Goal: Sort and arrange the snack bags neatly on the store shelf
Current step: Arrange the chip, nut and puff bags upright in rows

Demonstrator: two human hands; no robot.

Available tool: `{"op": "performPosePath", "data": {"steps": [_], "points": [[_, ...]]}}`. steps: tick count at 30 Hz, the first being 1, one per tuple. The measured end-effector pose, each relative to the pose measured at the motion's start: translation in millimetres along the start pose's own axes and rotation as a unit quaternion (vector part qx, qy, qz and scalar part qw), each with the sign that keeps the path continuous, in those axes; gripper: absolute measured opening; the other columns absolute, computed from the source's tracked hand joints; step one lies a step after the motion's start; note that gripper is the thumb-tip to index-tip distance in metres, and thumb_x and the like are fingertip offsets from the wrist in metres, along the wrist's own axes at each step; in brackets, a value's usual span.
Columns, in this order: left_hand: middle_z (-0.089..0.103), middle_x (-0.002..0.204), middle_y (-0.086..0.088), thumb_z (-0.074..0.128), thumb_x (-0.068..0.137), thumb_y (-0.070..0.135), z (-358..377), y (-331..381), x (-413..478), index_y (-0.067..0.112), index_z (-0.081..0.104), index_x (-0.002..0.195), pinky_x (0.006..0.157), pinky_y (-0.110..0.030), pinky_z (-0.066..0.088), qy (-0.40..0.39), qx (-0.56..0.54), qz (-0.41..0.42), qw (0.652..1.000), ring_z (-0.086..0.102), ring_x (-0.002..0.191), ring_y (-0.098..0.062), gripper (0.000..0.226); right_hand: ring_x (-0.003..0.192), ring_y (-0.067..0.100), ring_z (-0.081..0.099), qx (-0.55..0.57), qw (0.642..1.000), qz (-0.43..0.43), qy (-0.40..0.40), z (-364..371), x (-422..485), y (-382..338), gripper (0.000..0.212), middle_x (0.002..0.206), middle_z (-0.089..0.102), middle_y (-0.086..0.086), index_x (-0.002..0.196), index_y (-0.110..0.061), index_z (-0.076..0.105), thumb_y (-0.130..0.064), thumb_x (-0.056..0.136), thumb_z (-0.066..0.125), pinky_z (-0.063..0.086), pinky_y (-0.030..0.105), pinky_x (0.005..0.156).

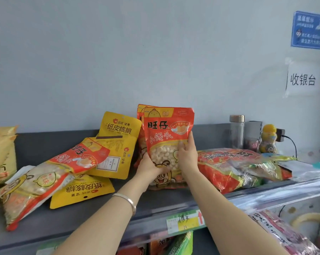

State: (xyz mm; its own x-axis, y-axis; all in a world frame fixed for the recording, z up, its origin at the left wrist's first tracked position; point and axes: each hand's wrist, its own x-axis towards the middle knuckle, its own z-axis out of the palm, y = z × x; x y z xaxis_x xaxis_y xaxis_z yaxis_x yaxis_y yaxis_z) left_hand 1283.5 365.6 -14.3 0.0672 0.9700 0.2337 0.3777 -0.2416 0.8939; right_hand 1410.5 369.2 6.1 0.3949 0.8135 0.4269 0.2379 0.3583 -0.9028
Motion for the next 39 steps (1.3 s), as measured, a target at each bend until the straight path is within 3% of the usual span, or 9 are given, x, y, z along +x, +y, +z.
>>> {"op": "performPosePath", "data": {"steps": [2,9,14,17,19,26,31,35,39], "points": [[0.049,0.133,-0.001,0.086,0.064,0.031,5.2,-4.1,5.2,0.018,0.033,0.136,0.097,-0.033,0.039,-0.012,-0.036,-0.008,0.999,0.045,0.124,-0.021,0.091,0.117,0.026,0.056,-0.022,1.0,0.004,0.01,-0.5,0.5,8.7,0.055,0.135,0.055,0.0,0.152,-0.035,0.015,-0.028,0.102,0.037,0.049,0.045,0.093],[0.05,0.131,0.004,0.086,0.064,0.027,6.2,-14.6,15.7,0.022,0.029,0.137,0.098,-0.031,0.037,-0.014,-0.085,0.013,0.996,0.046,0.118,-0.015,0.093,0.115,0.018,0.054,0.013,1.0,-0.028,0.003,5.9,13.2,28.7,0.054,0.127,0.055,-0.002,0.151,-0.032,0.021,-0.029,0.101,0.042,0.046,0.035,0.092],[0.051,0.12,0.005,0.08,0.073,0.015,3.6,-12.8,14.7,0.023,0.035,0.132,0.09,-0.03,0.036,0.021,-0.163,0.006,0.986,0.045,0.109,-0.013,0.075,0.126,0.021,0.049,0.189,0.977,0.094,-0.028,-1.4,10.4,26.6,0.051,0.137,0.046,-0.002,0.15,-0.024,0.027,-0.031,0.102,0.042,0.046,0.045,0.102],[0.052,0.115,0.005,0.077,0.076,0.011,-2.0,-10.7,13.2,0.023,0.04,0.124,0.087,-0.031,0.036,0.071,-0.221,0.007,0.973,0.047,0.108,-0.015,0.062,0.104,0.023,0.065,0.178,0.974,0.105,-0.097,-2.6,4.3,21.5,0.026,0.118,0.067,0.008,0.113,-0.017,0.065,-0.021,0.102,0.041,0.055,0.042,0.089],[0.053,0.115,0.004,0.076,0.077,0.014,-5.5,-9.9,12.2,0.022,0.042,0.122,0.086,-0.032,0.037,0.086,-0.252,0.004,0.964,0.049,0.109,-0.018,0.056,0.096,0.025,0.069,0.15,0.974,0.112,-0.128,-1.0,2.3,24.0,0.022,0.103,0.073,0.01,0.098,-0.017,0.071,-0.022,0.099,0.049,0.056,0.047,0.087],[0.051,0.118,0.005,0.071,0.082,0.024,-8.9,-7.1,7.7,0.019,0.039,0.131,0.087,-0.033,0.036,0.089,-0.244,0.028,0.965,0.046,0.105,-0.014,0.059,0.094,0.029,0.07,0.244,0.94,0.149,-0.188,-3.3,3.5,26.2,0.024,0.101,0.073,0.014,0.109,-0.004,0.063,-0.023,0.096,0.057,0.057,0.045,0.082],[0.05,0.111,0.007,0.07,0.083,0.02,-6.3,-5.9,7.1,0.017,0.036,0.13,0.084,-0.032,0.038,0.113,-0.185,0.052,0.975,0.048,0.101,-0.013,0.058,0.094,0.024,0.064,0.029,0.996,0.062,-0.05,2.3,5.9,28.4,0.013,0.1,0.064,0.009,0.099,-0.01,0.051,-0.021,0.1,0.045,0.056,0.033,0.072],[0.053,0.112,0.006,0.068,0.085,0.019,-3.4,-5.9,8.7,0.018,0.036,0.13,0.083,-0.031,0.039,0.112,-0.177,0.056,0.976,0.052,0.106,-0.016,0.056,0.09,0.022,0.058,-0.142,0.988,-0.048,0.036,7.6,3.2,21.6,0.009,0.1,0.057,0.004,0.097,-0.016,0.043,-0.02,0.102,0.038,0.051,0.037,0.072],[0.047,0.129,0.001,0.068,0.086,0.019,-9.0,-8.5,8.7,0.015,0.028,0.141,0.094,-0.037,0.039,0.137,-0.211,0.04,0.967,0.045,0.12,-0.02,0.068,0.087,0.023,0.06,-0.186,0.981,-0.047,-0.003,9.6,3.0,21.7,0.017,0.094,0.06,0.001,0.105,-0.018,0.046,-0.032,0.102,0.037,0.052,0.041,0.073]]}}
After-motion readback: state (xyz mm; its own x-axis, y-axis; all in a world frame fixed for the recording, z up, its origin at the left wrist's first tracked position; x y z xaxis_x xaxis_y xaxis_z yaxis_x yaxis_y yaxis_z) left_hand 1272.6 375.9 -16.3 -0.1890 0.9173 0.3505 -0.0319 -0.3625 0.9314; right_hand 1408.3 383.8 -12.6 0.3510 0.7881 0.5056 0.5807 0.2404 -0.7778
